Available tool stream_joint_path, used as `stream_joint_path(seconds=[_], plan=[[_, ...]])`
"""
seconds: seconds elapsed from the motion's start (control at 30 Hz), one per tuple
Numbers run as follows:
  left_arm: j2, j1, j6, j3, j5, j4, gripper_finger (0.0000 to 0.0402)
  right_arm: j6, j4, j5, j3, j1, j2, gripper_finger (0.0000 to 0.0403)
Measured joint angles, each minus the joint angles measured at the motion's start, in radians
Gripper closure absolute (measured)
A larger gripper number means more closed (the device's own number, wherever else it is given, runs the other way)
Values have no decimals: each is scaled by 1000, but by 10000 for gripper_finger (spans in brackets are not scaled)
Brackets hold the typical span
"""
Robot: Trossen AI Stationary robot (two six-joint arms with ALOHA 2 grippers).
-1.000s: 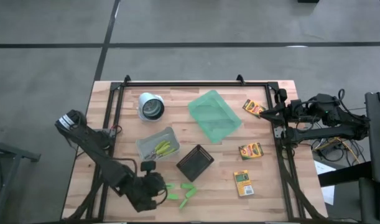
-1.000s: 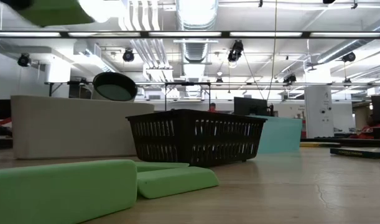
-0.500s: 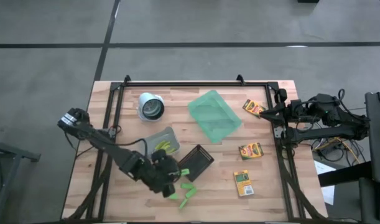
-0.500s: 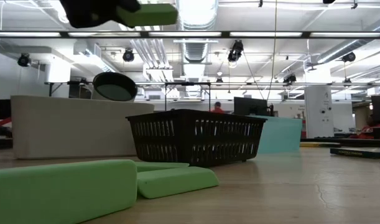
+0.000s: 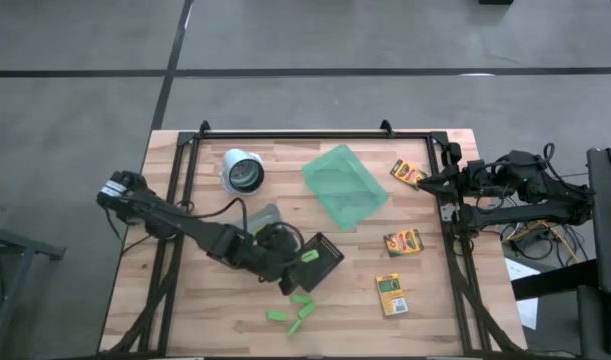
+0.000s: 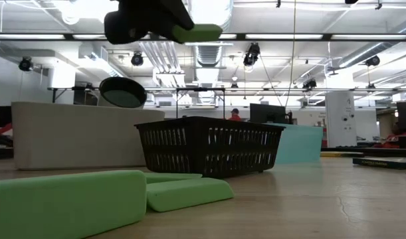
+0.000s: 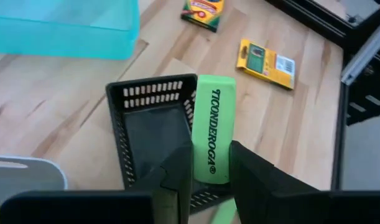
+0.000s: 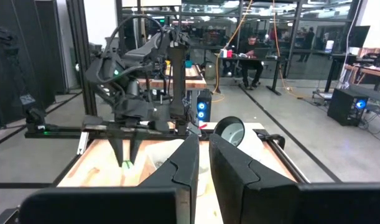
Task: Pick & Place School Supplies
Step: Put the green eraser into the black bin
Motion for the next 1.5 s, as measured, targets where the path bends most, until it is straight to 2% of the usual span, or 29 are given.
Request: stream_joint_path(seconds=[0.57,0.93,1.5], plan=[[99,56,-25,-1,75,1,309,0,0,0,0,0,0,367],[154,92,-31,1,171,8,309,0,0,0,0,0,0,367],[298,153,37,93,295,-35,309,0,0,0,0,0,0,367]])
